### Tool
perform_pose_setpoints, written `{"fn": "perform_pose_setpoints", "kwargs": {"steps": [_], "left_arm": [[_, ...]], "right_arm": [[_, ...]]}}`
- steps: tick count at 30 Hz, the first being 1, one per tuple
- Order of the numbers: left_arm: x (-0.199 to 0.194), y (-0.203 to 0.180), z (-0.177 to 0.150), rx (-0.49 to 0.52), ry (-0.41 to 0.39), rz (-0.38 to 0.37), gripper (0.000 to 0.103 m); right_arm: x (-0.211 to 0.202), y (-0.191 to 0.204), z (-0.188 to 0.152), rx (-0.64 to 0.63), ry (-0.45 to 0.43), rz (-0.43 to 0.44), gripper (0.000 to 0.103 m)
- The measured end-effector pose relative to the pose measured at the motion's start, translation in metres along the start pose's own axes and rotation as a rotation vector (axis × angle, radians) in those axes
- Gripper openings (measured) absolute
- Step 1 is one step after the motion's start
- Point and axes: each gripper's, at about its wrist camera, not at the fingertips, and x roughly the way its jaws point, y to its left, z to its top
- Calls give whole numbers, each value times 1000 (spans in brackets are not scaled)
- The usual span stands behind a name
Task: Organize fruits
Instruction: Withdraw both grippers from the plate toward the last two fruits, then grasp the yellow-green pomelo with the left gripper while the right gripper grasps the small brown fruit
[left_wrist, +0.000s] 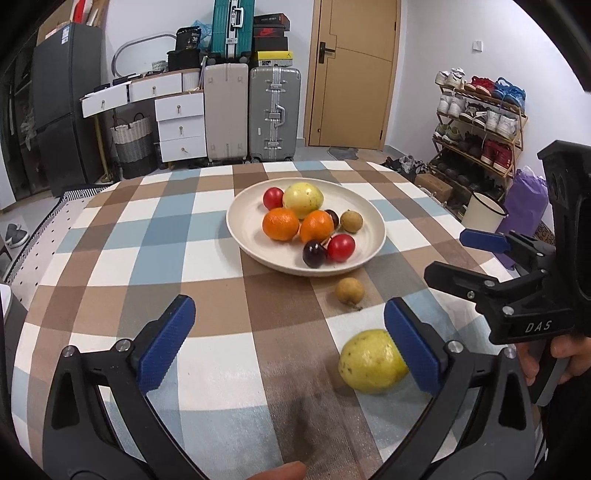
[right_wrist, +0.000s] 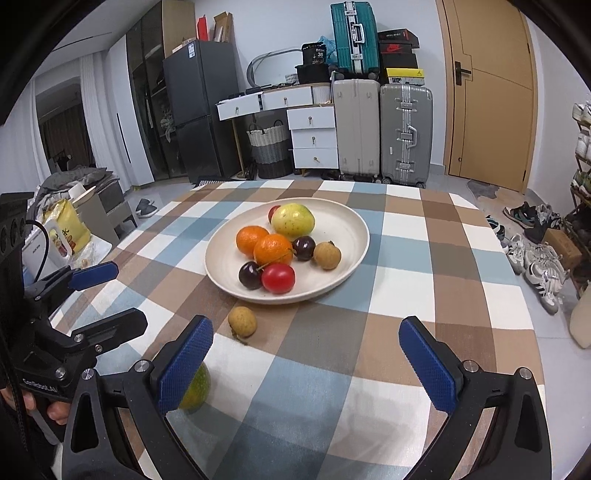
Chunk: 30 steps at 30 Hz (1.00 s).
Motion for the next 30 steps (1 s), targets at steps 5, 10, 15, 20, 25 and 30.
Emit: {"fn": "perform_pose_setpoints", "kwargs": {"steps": [5,10,15,20,25,30], "left_arm": [[2,-3,-7,7,55,-37,102],[7,-11,-17,20,105,-87,102],[14,-22,-21,49,133,-117,101],[23,-30,-27,50,171,-163,90],[31,-34,-32,45,204,-213,58],[29,-33,-31,40,183,-217,51]], "right_arm": [[1,-1,-5,10,18,-12,102],[1,-3,-7,18,35,-28,102],[3,-3,-9,24,53,-34,102],[5,-2,-10,22,60,-35,102],[9,-1,-10,21,68,-31,102],[12,1,-11,11,77,-30,102]]}}
